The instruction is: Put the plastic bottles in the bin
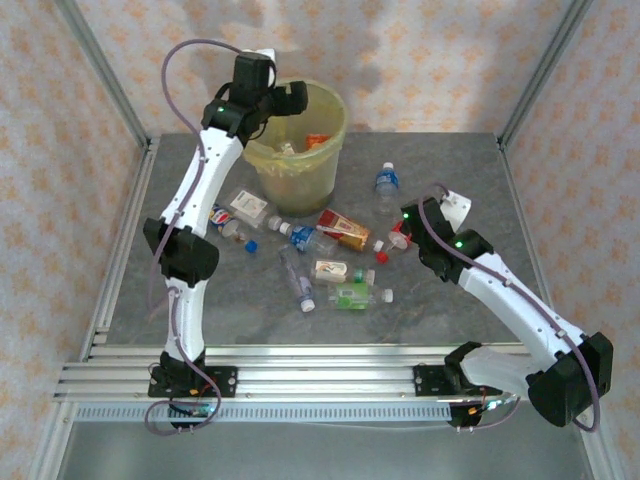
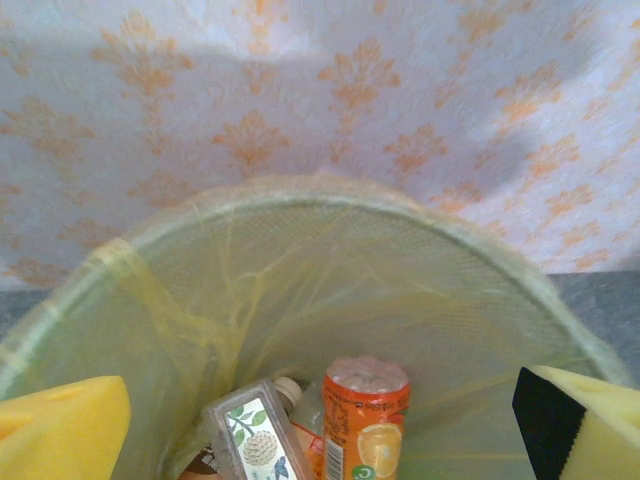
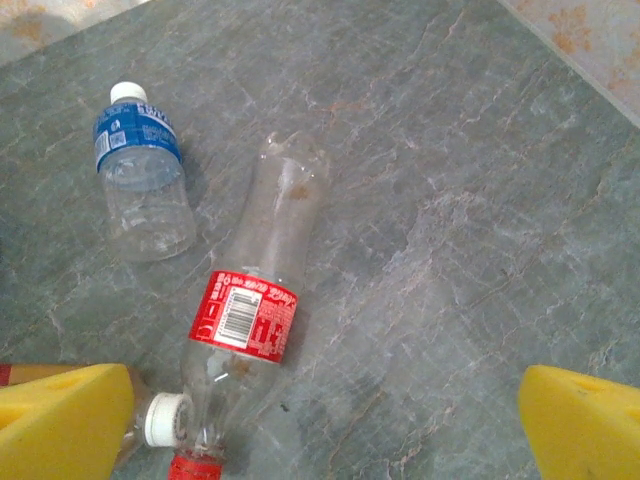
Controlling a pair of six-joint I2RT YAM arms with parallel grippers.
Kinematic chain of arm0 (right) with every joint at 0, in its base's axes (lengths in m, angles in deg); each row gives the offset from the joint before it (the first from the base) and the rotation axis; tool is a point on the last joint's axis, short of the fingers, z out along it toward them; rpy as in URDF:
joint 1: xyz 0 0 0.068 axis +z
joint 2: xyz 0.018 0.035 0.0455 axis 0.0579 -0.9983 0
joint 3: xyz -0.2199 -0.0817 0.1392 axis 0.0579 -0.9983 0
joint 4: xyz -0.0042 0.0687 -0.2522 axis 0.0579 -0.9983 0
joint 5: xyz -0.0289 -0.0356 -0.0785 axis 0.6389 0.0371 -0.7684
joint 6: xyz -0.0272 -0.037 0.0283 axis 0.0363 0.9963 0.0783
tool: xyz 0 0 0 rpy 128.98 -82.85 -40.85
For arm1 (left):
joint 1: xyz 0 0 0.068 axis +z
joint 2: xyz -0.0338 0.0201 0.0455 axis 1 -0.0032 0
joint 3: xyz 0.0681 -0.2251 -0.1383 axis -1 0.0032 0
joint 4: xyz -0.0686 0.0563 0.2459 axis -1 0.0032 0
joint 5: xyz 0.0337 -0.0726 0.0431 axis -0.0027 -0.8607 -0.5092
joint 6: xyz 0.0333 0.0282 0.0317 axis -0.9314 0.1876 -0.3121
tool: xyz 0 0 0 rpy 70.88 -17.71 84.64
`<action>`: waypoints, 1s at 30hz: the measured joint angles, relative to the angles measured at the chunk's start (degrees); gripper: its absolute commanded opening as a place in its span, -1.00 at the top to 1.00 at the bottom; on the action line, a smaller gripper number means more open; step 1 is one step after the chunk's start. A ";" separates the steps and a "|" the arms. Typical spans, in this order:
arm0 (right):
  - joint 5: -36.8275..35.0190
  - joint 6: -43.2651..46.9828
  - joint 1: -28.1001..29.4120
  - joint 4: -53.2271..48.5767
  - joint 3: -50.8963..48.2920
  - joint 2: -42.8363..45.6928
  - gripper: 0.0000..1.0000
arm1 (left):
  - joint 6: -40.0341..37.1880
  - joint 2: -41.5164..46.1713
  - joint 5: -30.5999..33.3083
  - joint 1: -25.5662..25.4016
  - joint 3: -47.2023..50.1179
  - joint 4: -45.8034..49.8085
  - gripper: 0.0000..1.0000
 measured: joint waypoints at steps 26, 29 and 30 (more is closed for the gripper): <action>11.80 -2.75 1.75 -0.83 -0.50 -7.43 -0.99 | 10.08 54.95 10.14 0.00 57.02 -7.56 -1.00; 13.51 -2.89 1.86 -0.66 -0.50 -9.49 -0.99 | 12.98 59.67 12.00 0.00 63.19 -7.82 -1.00; 14.03 -2.97 1.86 -0.61 -0.50 -10.19 -0.99 | 13.79 61.20 12.55 0.00 65.13 -7.89 -1.00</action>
